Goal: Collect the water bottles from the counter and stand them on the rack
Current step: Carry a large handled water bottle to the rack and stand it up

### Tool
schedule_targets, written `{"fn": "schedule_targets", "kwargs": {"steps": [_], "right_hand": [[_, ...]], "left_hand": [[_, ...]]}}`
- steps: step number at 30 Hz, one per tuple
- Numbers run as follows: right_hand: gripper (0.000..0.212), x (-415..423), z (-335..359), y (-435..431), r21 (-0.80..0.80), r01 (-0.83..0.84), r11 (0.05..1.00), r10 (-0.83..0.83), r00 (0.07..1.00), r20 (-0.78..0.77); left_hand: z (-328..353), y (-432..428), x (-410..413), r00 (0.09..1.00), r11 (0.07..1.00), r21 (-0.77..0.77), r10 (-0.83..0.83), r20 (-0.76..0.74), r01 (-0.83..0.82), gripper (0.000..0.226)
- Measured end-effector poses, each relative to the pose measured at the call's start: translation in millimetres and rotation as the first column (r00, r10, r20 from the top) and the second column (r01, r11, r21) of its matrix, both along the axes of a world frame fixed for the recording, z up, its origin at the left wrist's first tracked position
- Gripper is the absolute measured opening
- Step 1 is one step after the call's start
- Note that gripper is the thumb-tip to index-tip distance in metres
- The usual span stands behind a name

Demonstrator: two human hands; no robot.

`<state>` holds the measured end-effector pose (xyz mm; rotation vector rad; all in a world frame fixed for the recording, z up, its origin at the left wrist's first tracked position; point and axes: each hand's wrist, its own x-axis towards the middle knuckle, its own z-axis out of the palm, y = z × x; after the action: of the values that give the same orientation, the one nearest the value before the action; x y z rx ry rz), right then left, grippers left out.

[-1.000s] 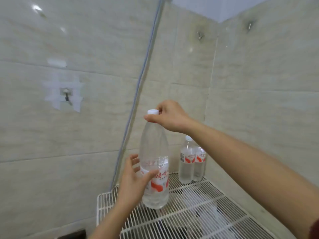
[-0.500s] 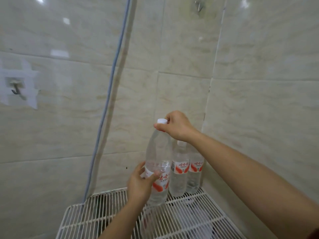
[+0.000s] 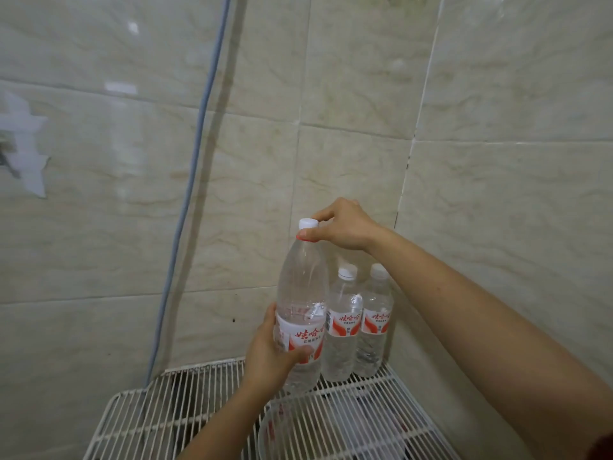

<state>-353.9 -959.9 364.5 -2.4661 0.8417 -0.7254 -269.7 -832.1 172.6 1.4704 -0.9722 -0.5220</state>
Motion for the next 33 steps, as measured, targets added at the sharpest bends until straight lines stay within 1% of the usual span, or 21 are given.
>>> {"fn": "schedule_targets", "kwargs": {"steps": [2,4,7,9,13,15,18,19,20,22,23,24,25,27,30,33], "right_hand": [[0.044,-4.8,-2.1,-1.7,0.085,-0.029,0.996,0.027,0.999,0.025],[0.054,-8.8,-6.2,-2.5,0.136,-0.069,0.988,0.056,0.993,0.103],[0.049,-9.9,-11.7,-0.6,0.143,-0.106,0.984,0.08,0.981,0.177],[0.05,-8.5,-12.8,-0.5,0.147,-0.097,0.984,0.068,0.978,0.196],[0.053,-4.8,-18.4,0.9,0.15,-0.068,0.986,0.033,0.973,0.23],[0.052,-4.3,-21.6,4.7,0.133,-0.061,0.989,0.027,0.969,0.246],[0.051,-4.3,-23.7,11.9,0.096,-0.037,0.995,0.011,0.966,0.257],[0.049,-3.6,-24.0,15.3,0.074,-0.011,0.997,-0.008,0.966,0.26],[0.047,-2.5,-24.9,19.5,0.008,0.032,0.999,-0.033,0.965,0.259],[0.04,2.1,-29.3,31.5,-0.222,0.11,0.969,-0.055,0.969,0.24],[0.036,5.7,-33.1,41.0,-0.319,0.108,0.942,-0.033,0.972,0.234],[0.033,10.5,-38.4,52.4,-0.376,0.079,0.923,0.013,0.971,0.237],[0.03,16.1,-45.5,63.9,-0.399,0.037,0.916,0.065,0.969,0.239],[0.026,29.9,-65.4,91.0,-0.388,-0.044,0.92,0.135,0.968,0.211],[0.026,58.0,-104.7,137.0,-0.295,-0.159,0.942,0.211,0.965,0.154],[0.034,89.5,-145.4,193.5,-0.162,-0.26,0.952,0.265,0.964,0.008]], "left_hand": [[-2.4,-2.2,-0.5,1.0,1.0,-0.005,0.012,0.017,-0.012,0.078],[-4.1,-4.5,-1.2,0.999,0.999,0.004,0.038,0.028,-0.038,0.083],[-7.7,-6.8,0.0,0.996,0.998,0.008,0.069,0.063,-0.07,0.086],[-8.3,-6.2,1.7,0.995,0.998,0.007,0.056,0.081,-0.057,0.081],[-7.3,-4.2,2.8,0.995,0.999,0.006,0.043,0.09,-0.044,0.079],[-7.9,-3.0,1.6,0.994,0.999,0.01,0.041,0.099,-0.042,0.078],[-1.8,0.4,2.5,0.988,0.999,0.049,0.015,0.151,-0.023,0.073],[2.5,2.5,3.9,0.985,0.998,0.065,0.007,0.175,-0.018,0.069],[7.4,5.6,5.9,0.98,0.996,0.079,0.012,0.197,-0.028,0.067],[15.3,16.1,12.9,0.964,0.989,0.096,0.084,0.251,-0.111,0.069],[18.1,24.7,17.1,0.951,0.984,0.094,0.121,0.285,-0.153,0.067],[19.0,35.1,22.0,0.935,0.979,0.084,0.148,0.322,-0.183,0.062],[19.2,48.1,26.8,0.918,0.976,0.074,0.165,0.361,-0.205,0.056],[14.9,79.9,39.2,0.88,0.965,0.07,0.2,0.431,-0.253,0.047],[-2.1,139.9,64.3,0.83,0.931,0.092,0.267,0.49,-0.353,0.044],[-26.1,211.6,87.6,0.81,0.881,0.161,0.32,0.492,-0.446,0.043]]}}
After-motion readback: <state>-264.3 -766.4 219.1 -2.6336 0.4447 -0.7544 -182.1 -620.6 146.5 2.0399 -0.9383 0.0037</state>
